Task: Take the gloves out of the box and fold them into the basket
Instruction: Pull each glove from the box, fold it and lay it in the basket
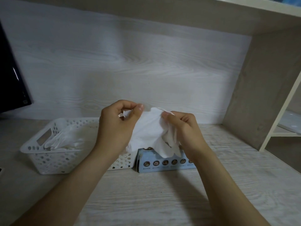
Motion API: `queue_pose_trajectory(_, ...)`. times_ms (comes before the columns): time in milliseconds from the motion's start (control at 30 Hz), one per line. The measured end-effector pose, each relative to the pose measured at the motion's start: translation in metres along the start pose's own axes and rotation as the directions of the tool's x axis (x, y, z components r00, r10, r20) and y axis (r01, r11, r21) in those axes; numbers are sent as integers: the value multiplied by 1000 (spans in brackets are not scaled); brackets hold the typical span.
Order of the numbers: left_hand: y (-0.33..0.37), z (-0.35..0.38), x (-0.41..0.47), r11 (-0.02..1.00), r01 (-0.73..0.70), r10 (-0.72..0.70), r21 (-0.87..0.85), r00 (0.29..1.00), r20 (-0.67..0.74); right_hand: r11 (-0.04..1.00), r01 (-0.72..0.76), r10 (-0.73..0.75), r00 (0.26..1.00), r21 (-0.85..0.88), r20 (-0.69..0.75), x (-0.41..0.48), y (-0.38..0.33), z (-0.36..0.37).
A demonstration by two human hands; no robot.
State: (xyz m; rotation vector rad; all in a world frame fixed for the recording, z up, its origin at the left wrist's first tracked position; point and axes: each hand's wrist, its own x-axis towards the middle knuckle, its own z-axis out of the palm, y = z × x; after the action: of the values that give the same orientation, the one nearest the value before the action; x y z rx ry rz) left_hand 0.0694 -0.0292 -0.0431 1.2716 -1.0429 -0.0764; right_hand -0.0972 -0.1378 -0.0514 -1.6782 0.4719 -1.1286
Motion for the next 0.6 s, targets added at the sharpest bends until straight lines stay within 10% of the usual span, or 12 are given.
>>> queue_pose_trajectory(200,12,-13,8,970,244,-236,-5,944,232,963,-183,154,977,198,150,-1,-3,-2)
queue_pose_trajectory(600,-5,-44,29,961,237,-266,142,934,241,982,-2,-7,999,-186,-47,-5,3,21)
